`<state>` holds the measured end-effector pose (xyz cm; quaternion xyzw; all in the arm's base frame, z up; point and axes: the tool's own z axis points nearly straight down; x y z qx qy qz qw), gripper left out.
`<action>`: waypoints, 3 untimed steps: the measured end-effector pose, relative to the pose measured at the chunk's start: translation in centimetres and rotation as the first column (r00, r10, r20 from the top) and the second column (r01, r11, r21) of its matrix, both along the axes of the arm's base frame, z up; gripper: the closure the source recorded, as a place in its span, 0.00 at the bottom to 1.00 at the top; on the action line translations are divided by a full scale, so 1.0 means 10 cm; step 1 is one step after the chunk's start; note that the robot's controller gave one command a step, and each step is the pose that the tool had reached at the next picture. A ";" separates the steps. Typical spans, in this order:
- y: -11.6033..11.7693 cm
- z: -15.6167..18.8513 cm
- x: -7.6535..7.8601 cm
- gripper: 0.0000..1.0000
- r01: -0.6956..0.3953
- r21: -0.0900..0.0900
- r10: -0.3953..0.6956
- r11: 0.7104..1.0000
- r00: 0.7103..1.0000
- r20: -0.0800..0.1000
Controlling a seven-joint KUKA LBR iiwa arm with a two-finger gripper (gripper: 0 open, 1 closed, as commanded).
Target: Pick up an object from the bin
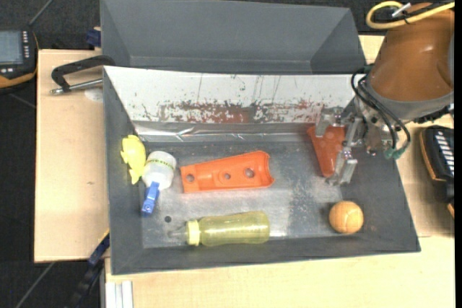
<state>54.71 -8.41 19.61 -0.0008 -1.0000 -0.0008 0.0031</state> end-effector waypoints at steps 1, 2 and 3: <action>0.00 0.04 0.02 0.00 -0.002 -0.001 0.002 1.000 1.000 0.009; 0.50 -0.54 0.21 0.00 0.111 0.000 -0.111 0.994 0.994 0.008; -0.06 -0.59 0.29 0.00 0.145 0.001 -0.145 0.989 0.989 0.014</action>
Offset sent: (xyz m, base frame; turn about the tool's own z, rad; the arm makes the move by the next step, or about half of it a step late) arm 0.0399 0.1088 -0.1261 0.2341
